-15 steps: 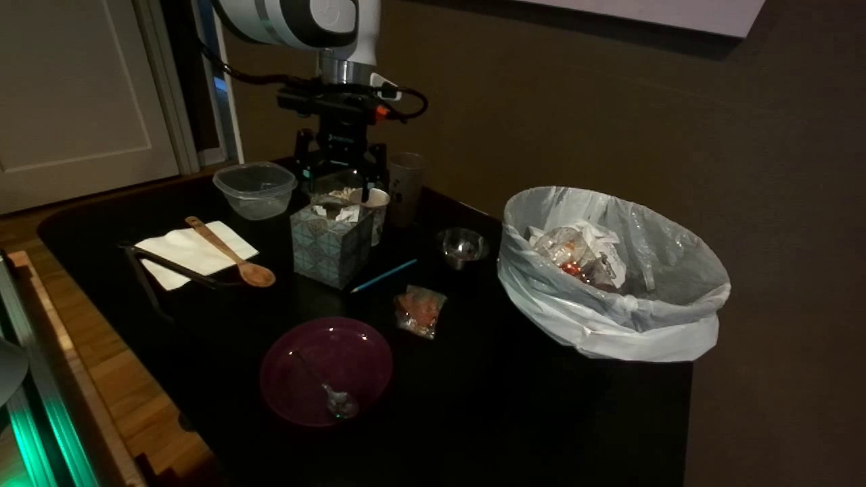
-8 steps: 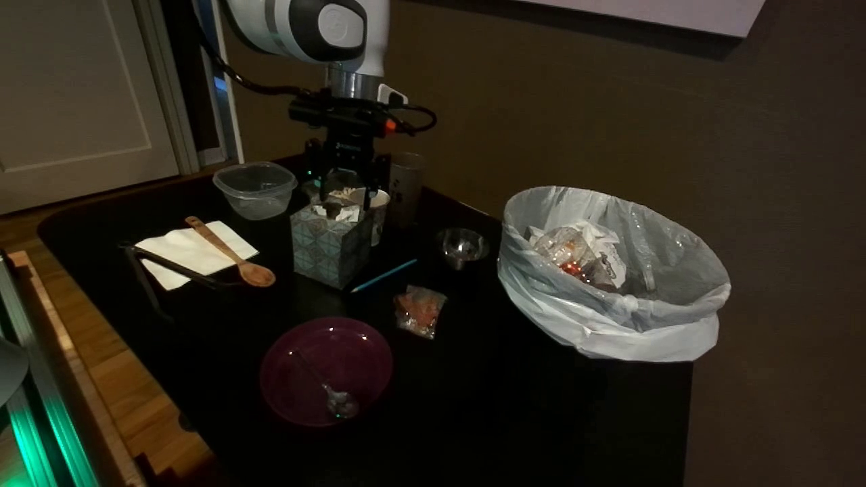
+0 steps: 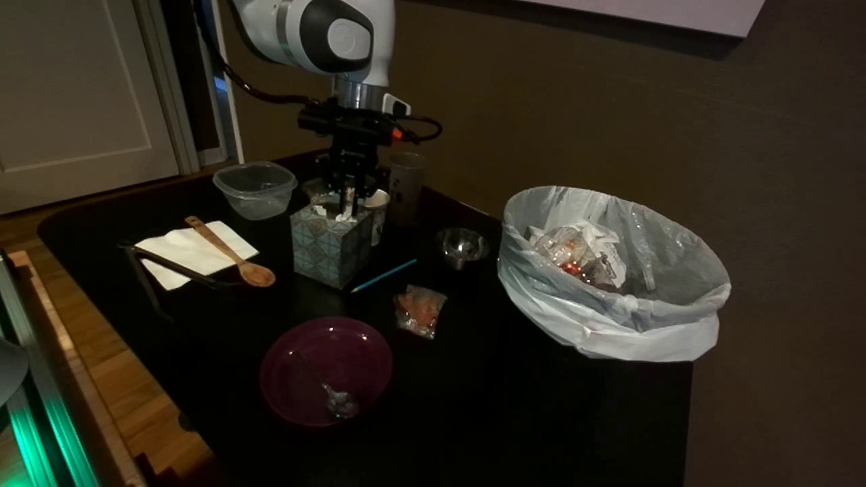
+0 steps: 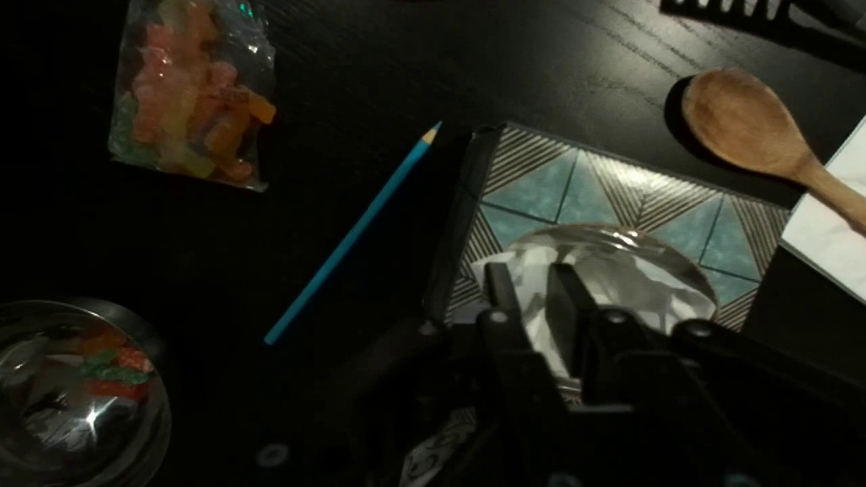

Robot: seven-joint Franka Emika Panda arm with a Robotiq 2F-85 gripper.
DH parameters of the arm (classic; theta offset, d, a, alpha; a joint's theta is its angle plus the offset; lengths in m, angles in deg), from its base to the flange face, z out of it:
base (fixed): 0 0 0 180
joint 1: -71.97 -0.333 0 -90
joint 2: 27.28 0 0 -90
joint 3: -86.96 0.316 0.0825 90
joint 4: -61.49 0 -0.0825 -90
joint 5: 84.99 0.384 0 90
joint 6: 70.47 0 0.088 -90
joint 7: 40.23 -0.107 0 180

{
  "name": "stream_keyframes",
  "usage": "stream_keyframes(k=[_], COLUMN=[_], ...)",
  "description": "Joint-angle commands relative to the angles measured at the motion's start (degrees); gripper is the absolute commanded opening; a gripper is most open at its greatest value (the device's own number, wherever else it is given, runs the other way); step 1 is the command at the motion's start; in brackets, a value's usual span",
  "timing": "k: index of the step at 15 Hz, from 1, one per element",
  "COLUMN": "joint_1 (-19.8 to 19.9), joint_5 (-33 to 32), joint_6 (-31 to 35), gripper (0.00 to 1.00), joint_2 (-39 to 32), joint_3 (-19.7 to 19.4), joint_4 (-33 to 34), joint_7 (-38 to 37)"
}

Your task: Pull out a paper towel from the paper towel box

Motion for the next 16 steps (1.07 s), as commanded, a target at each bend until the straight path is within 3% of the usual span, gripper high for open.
stream_keyframes(k=[1, 4, 16], joint_1=[1.1, 1.0, 0.2], joint_5=[0.7, 0.1, 2.9], joint_6=[1.4, 1.2, -4.2], gripper=[0.00, 0.00, 0.00], joint_2=[-3.7, -3.4, 12.7], joint_3=[1.3, 1.5, 1.5], joint_4=[2.4, 2.2, -5.8], joint_7=[1.7, 1.1, 1.6])
